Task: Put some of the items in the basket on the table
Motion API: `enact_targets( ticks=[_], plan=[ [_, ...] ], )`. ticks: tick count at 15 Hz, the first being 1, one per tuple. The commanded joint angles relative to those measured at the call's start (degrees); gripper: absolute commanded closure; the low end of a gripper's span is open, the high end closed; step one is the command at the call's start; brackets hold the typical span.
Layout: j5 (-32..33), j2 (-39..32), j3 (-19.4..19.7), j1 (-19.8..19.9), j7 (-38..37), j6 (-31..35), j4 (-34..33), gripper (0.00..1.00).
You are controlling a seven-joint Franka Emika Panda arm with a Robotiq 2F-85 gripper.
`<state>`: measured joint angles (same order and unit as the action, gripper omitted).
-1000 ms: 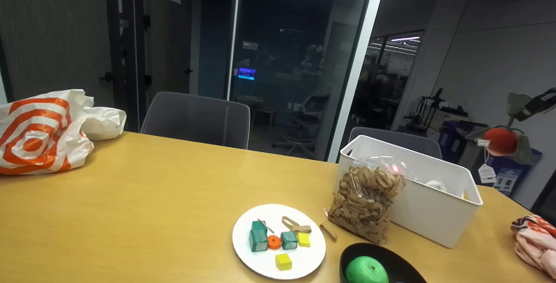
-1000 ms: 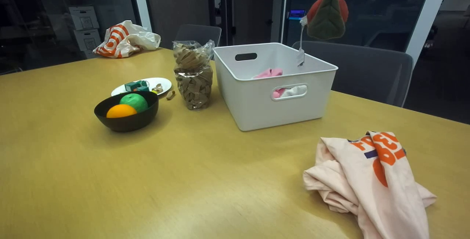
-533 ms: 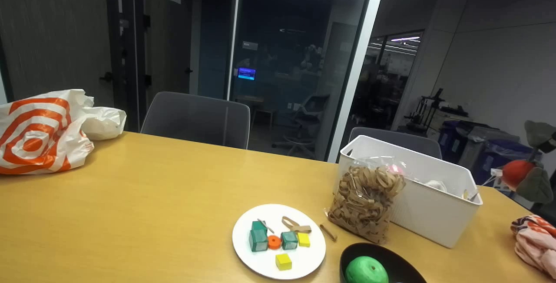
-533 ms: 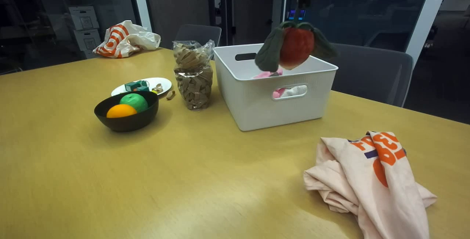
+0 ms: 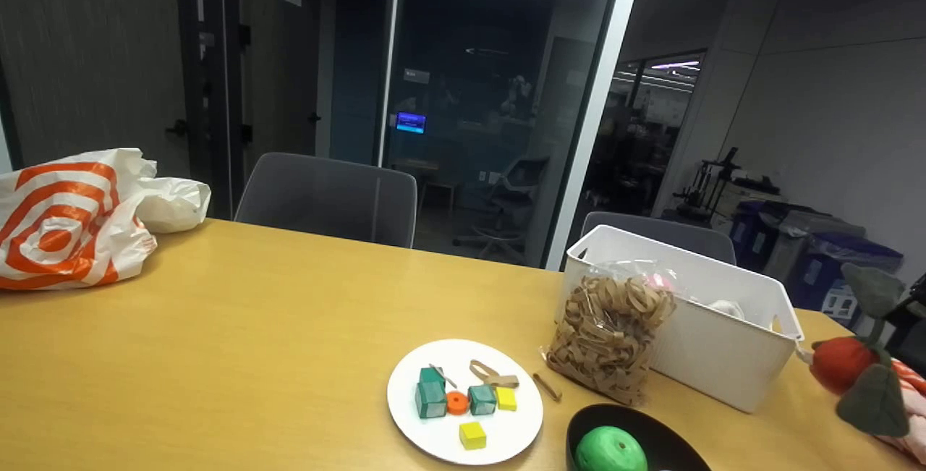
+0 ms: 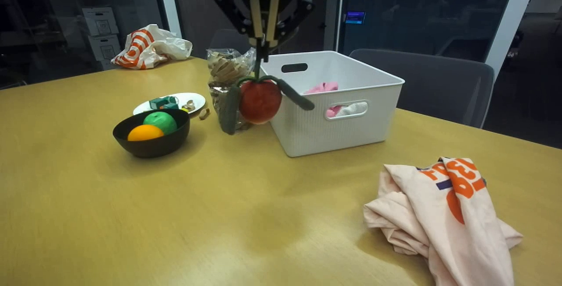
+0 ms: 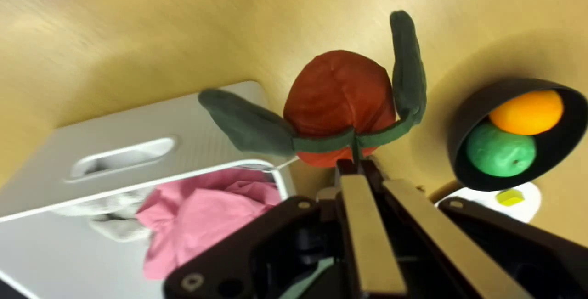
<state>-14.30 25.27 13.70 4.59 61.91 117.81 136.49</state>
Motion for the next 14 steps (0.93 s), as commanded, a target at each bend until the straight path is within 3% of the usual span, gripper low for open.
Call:
enact_targets(
  ticks=[1,6,14],
  plan=[
    [-6.3,1.0,2.5,-4.5,7.6,-4.4,2.2,0.93],
    [-13.3,-3.8,2.5,-7.3,17.8,-12.3,1.7,0.93],
    [-17.3,-9.5,-2.9,-8.5,28.4,-17.4,-1.0,0.93]
  ],
)
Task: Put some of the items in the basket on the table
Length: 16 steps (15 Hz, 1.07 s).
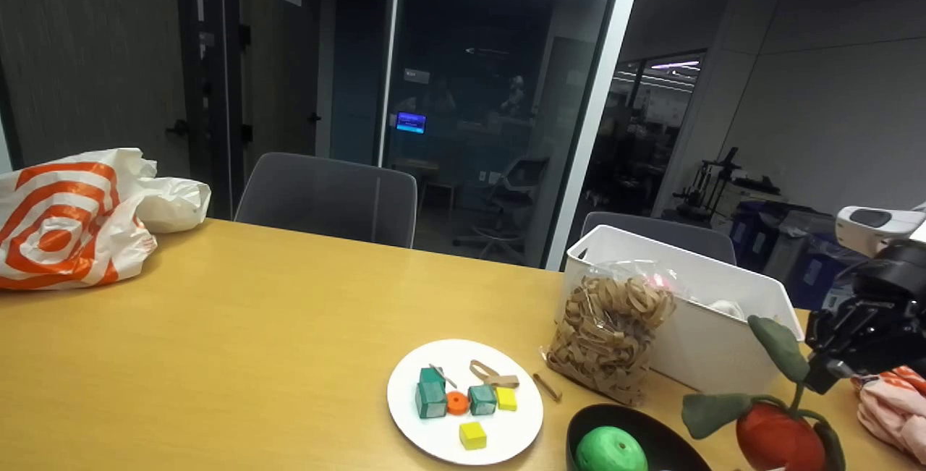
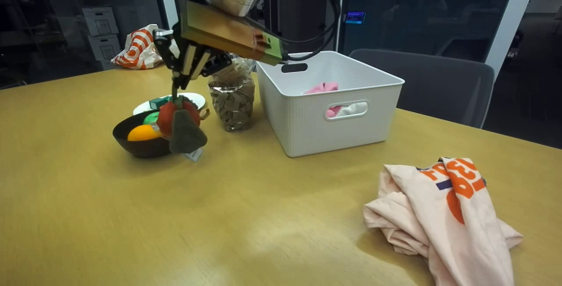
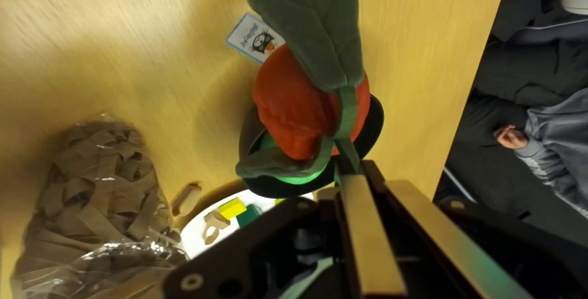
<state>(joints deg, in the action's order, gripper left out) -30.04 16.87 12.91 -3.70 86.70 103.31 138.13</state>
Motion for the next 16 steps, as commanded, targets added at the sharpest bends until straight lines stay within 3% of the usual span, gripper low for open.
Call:
enact_targets(
  ticks=[1,9,16],
  plan=[
    [-1.7,-1.0,-2.9,-0.4,4.7,-3.7,-3.1,0.93],
    [-1.9,-2.8,-9.6,-3.3,12.7,-1.7,-4.1,0.91],
    [-4.0,-4.6,-13.6,-5.4,19.4,5.8,-3.1,0.93]
  ],
)
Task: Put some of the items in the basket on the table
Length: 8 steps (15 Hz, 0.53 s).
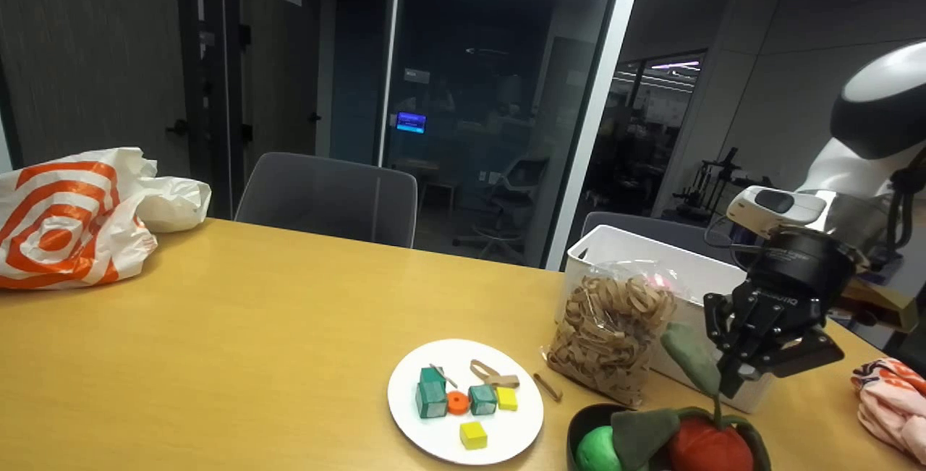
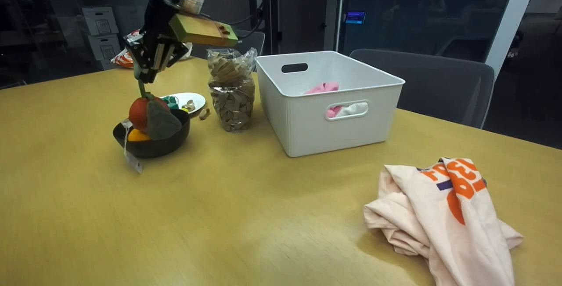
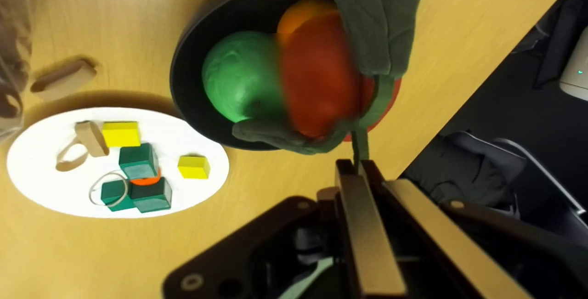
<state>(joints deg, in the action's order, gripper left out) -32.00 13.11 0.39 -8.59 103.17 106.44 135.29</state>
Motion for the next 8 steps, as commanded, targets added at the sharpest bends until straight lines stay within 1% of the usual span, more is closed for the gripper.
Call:
enact_targets(
  ticks=[1,2,3,4,6,7,8],
  plan=[
    [-2.0,-1.2,-1.4,-0.5,2.9,3.2,-0.3,0.90],
    [-2.1,-1.5,-1.6,-0.5,2.8,3.5,-0.4,0.68],
    [-2.2,-1.8,-1.7,-0.4,2.9,3.8,-0.5,0.65],
    [-2.1,-2.0,-1.8,-0.3,2.8,3.9,-0.7,0.65],
    [-2.1,-2.3,-1.8,-0.1,2.3,4.7,-0.9,0.53],
    [-2.1,-2.3,-1.7,0.1,2.2,5.1,-1.1,0.44],
    [-2.2,-2.2,-1.5,0.2,1.8,5.5,-1.5,0.37]
  ],
)
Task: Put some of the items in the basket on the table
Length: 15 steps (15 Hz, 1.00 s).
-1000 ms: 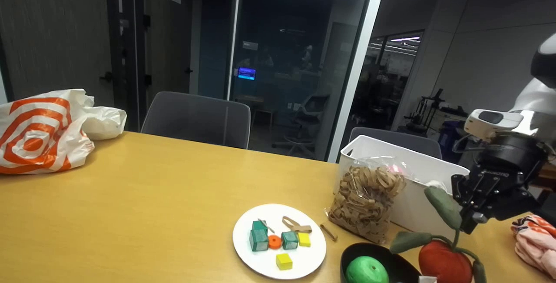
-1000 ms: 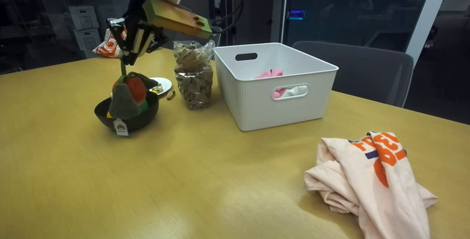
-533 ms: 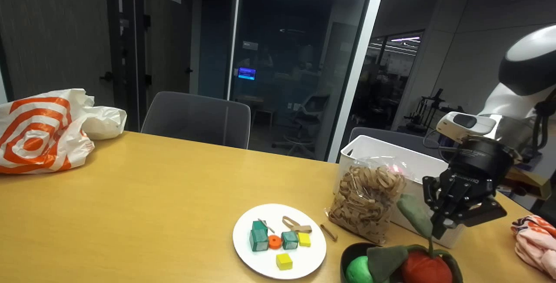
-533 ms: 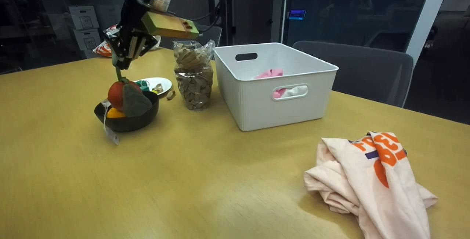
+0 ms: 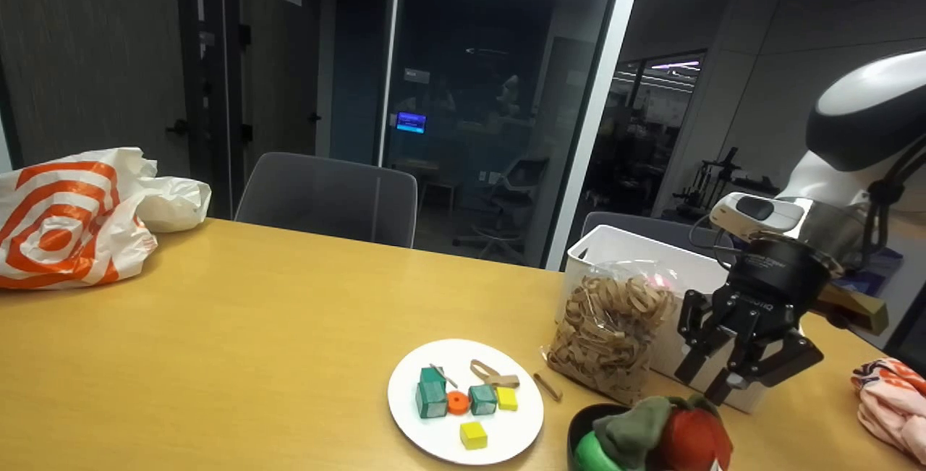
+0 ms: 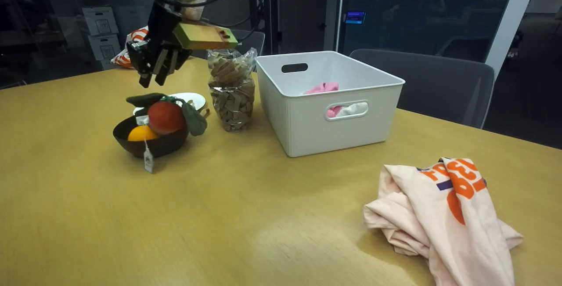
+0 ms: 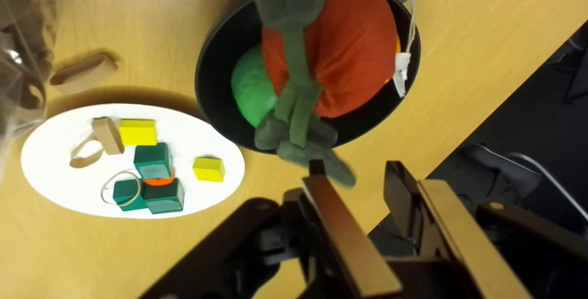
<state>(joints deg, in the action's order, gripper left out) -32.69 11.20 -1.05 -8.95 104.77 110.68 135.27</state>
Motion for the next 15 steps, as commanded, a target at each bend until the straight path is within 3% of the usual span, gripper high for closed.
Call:
enact_targets(
  ticks=[1,5,9,15],
  plan=[
    [-1.6,-0.3,0.1,0.8,0.1,1.6,-1.8,0.28],
    [-1.2,0.4,1.0,2.9,-2.1,9.7,-2.3,0.01],
    [3.8,-0.7,4.5,7.4,-5.1,17.7,-2.3,0.00],
    [7.9,-0.5,12.2,14.8,-11.8,20.0,-3.2,0.00]
  ],
)
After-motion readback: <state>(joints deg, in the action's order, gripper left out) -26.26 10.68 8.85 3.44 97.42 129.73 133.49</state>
